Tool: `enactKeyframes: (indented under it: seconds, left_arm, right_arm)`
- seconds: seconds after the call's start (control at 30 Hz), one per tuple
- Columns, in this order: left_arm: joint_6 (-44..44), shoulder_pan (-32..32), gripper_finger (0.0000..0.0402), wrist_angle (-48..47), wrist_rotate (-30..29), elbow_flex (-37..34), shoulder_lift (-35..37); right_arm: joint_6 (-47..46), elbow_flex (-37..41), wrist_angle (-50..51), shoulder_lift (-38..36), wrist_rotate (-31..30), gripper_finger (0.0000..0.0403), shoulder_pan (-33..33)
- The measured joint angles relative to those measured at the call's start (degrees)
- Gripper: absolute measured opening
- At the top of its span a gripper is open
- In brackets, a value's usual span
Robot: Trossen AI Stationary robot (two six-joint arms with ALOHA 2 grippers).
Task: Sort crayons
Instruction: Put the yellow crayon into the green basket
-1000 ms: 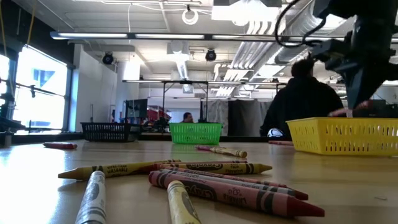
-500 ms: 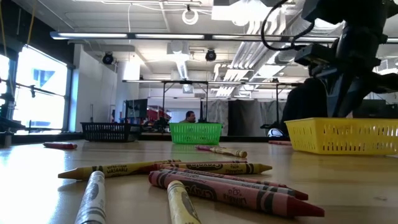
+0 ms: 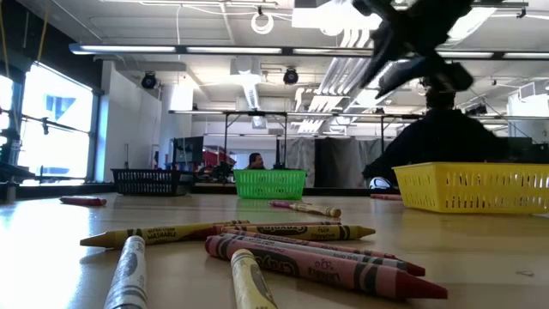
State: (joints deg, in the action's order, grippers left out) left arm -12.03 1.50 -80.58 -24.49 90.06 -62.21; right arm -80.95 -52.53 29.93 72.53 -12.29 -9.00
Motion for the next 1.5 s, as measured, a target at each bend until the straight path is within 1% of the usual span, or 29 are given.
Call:
enactKeyframes:
  seconds: [0.13,0.23,0.37,0.5,0.57,0.7,1.03,1.33,1.5]
  left_arm:
    - [0.0,0.0,0.0091,-0.65,0.0,0.0,0.58]
    - [-0.02,0.0,0.0091,-0.69,0.0,0.04,0.98]
    - [-0.02,0.0,0.0091,-0.91,-0.01,0.02,1.63]
    - [-0.04,0.0,0.0091,-1.18,-0.02,0.02,2.22]
    - [-0.04,0.0,0.0091,-1.21,-0.02,0.02,2.49]
    - [0.47,0.0,0.0091,-1.73,-0.02,0.02,2.95]
    - [4.48,-0.01,0.0091,-3.6,0.3,0.02,3.27]
    - [4.53,0.0,0.0091,-3.86,0.39,0.02,3.29]
    - [6.51,0.0,0.0091,-3.86,0.42,0.02,3.29]
  right_arm:
    - [5.29,-5.93,0.78,9.28,0.68,0.0087,0.01]
    - [9.03,-10.42,2.81,16.97,2.7,0.0087,0.01]
    - [11.24,-15.42,5.92,25.82,6.5,0.0087,0.01]
    - [11.79,-18.47,6.0,31.83,11.17,0.0087,0.01]
    - [11.93,-19.88,5.7,34.08,12.56,0.0087,0.01]
    - [12.44,-21.77,5.67,36.52,12.42,0.0087,0.01]
    - [12.31,-21.71,5.93,39.2,11.98,0.0087,0.01]
    - [12.0,-21.97,5.78,42.6,12.52,0.0087,-0.01]
    - [12.63,-21.92,5.92,42.97,12.52,0.0069,-0.04]
